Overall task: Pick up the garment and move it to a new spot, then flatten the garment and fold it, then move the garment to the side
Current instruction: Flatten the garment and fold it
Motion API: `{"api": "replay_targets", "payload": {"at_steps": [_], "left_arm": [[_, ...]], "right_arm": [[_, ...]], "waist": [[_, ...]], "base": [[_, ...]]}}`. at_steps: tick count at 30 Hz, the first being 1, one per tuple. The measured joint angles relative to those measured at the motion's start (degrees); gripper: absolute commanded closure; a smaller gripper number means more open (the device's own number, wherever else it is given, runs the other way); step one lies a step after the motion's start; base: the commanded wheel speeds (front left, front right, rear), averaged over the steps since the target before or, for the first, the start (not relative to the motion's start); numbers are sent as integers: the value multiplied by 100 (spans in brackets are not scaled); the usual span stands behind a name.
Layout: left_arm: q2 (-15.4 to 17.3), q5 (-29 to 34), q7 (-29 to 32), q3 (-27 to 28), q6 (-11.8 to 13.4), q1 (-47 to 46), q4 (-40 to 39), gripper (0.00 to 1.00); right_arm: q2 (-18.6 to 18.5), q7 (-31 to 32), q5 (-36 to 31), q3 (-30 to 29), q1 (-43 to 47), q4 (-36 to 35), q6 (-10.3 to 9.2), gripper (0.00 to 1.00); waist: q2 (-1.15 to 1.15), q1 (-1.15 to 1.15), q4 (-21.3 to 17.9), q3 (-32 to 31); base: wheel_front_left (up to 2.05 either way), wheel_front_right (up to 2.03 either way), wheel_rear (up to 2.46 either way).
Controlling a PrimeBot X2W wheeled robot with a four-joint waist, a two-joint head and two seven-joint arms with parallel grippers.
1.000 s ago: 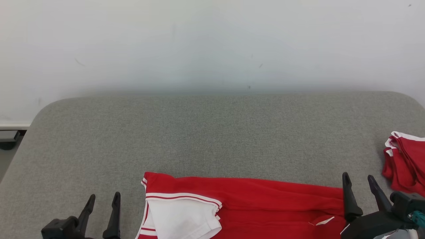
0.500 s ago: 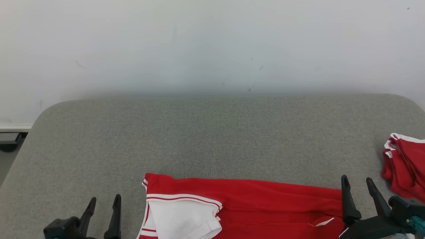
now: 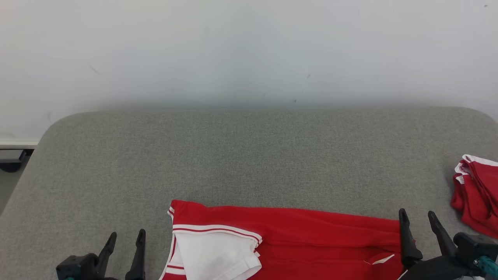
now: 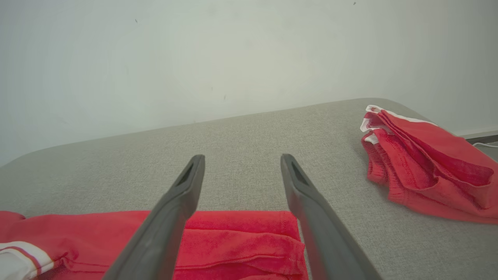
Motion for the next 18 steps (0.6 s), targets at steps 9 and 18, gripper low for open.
{"api": "replay_targets", "payload": {"at_steps": [9, 18], "left_arm": [[-12, 11, 56, -14, 0, -1, -15, 0], [-87, 46, 136, -135, -1, -5, -24, 0]], "right_arm": [[-15, 876, 53, -193, 35, 465, -201, 0], [-94, 1463, 49, -170, -54, 1061, -261, 0]], "waist": [[0, 0, -36, 11], [0, 0, -45, 74]], "base": [[0, 0, 0], [0, 0, 0]]}}
